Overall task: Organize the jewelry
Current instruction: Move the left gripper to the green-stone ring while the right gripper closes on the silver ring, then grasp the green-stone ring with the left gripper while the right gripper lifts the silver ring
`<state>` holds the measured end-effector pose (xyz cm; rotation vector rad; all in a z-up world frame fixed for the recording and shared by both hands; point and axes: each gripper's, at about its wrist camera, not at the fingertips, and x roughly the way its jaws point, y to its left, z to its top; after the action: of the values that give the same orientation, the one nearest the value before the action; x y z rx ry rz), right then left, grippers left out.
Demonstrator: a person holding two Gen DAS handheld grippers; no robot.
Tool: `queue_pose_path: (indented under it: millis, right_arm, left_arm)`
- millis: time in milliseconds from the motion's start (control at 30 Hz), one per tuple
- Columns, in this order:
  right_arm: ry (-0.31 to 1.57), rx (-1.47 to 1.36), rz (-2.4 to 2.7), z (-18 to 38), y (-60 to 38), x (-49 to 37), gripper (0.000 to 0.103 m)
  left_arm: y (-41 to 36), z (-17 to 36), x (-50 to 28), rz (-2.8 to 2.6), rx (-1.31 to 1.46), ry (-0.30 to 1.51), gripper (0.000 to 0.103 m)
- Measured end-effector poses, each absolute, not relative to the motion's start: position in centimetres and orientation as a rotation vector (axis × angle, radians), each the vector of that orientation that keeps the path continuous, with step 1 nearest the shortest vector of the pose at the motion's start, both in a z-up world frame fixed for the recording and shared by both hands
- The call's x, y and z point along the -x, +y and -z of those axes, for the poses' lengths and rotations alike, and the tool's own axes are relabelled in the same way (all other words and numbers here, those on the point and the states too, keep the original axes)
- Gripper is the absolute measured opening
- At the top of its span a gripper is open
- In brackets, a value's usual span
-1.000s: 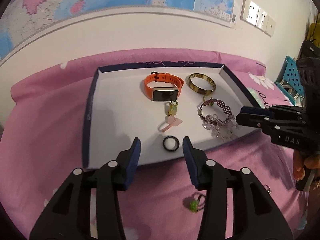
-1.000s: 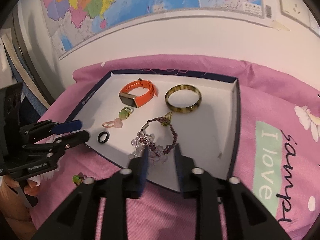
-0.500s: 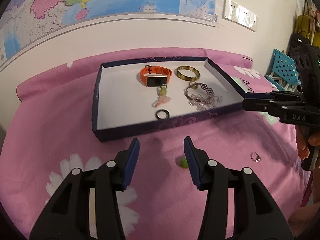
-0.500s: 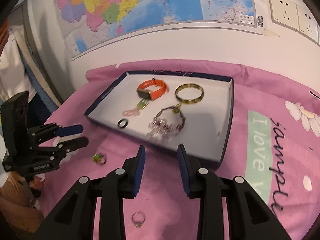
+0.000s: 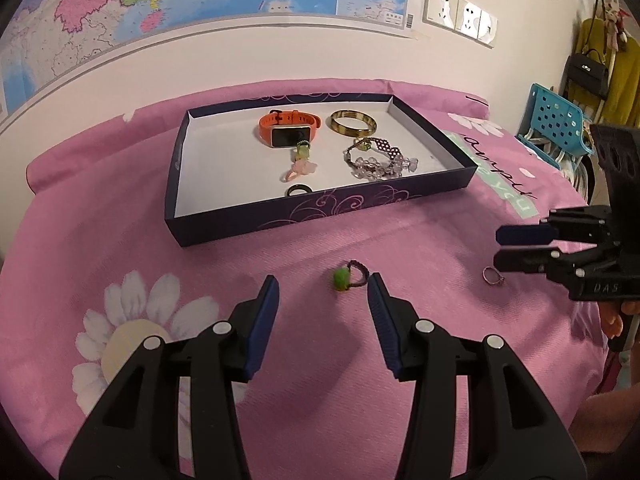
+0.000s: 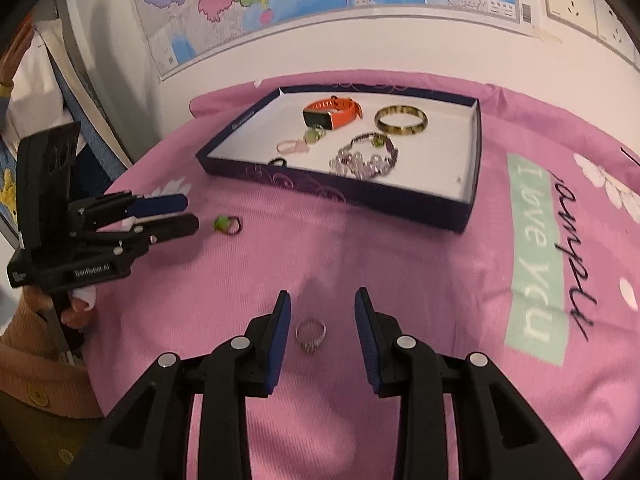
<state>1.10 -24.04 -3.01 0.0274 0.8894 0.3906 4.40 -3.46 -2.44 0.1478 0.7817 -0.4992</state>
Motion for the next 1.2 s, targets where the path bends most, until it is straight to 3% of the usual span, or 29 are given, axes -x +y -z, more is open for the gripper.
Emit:
queue_pose_path:
  millis: [700, 800, 933, 1200]
  right_arm:
    - [0.899, 0.063, -0.369, 4.3, -21.8, 0.5, 0.035]
    - [0.895, 0.097, -0.345, 4.3, -21.3, 0.6, 0.03]
    - [0.894, 0.093, -0.334, 4.4, -21.5, 0.4, 0.015]
    - [0.889, 0.079, -0.331, 4.4, -21.7, 0.3, 0.015]
  left_arm:
    - [-5.0, 3.2, -4.5, 0.463, -0.169, 0.816, 0.047]
    - [-5.0, 3.3, -4.6, 0.461, -0.17, 0.823, 0.047]
    - [-5.0, 3.5, -4.9, 0.463, -0.169, 0.83, 0.047]
    - [-5.7, 4.1, -5.7, 0.478, -0.17, 0.858, 0.04]
